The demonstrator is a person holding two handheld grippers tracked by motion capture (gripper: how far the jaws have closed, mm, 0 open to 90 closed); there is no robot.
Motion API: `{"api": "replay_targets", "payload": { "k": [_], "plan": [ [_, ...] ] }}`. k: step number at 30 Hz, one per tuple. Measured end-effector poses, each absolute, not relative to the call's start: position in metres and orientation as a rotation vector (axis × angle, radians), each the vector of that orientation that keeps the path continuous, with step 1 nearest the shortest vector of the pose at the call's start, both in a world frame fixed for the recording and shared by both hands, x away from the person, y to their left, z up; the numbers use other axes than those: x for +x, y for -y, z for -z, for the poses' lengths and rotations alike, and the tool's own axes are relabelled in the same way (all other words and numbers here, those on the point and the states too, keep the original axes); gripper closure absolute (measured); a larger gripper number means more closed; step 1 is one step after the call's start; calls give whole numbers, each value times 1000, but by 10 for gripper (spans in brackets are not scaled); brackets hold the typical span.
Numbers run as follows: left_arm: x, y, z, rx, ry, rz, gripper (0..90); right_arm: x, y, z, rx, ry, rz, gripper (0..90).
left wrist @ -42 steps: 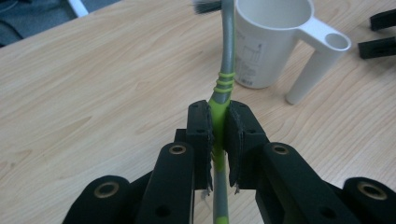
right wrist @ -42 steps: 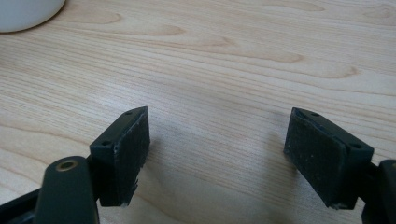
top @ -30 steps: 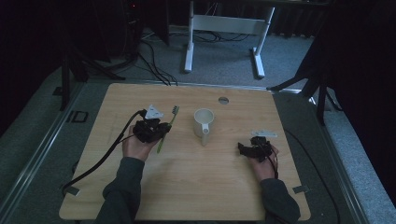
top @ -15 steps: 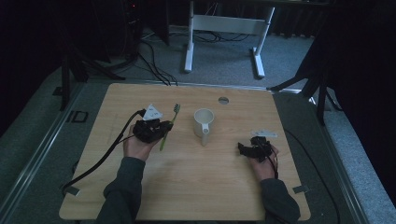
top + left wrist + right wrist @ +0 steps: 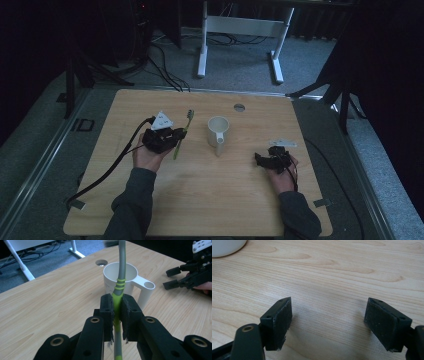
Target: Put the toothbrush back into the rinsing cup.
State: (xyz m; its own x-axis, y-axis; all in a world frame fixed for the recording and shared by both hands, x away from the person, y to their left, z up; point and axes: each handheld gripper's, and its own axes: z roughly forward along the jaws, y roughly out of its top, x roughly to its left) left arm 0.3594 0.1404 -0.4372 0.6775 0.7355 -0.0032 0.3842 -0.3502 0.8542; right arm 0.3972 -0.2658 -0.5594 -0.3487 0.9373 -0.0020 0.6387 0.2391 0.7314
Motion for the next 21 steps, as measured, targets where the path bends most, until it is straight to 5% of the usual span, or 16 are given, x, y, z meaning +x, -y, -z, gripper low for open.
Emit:
{"api": "replay_targets", "payload": {
  "k": [21],
  "plan": [
    [360,-142,432,1888,-868,-447,804,397,266,559,1441,-2075,-900,219]
  ]
}}
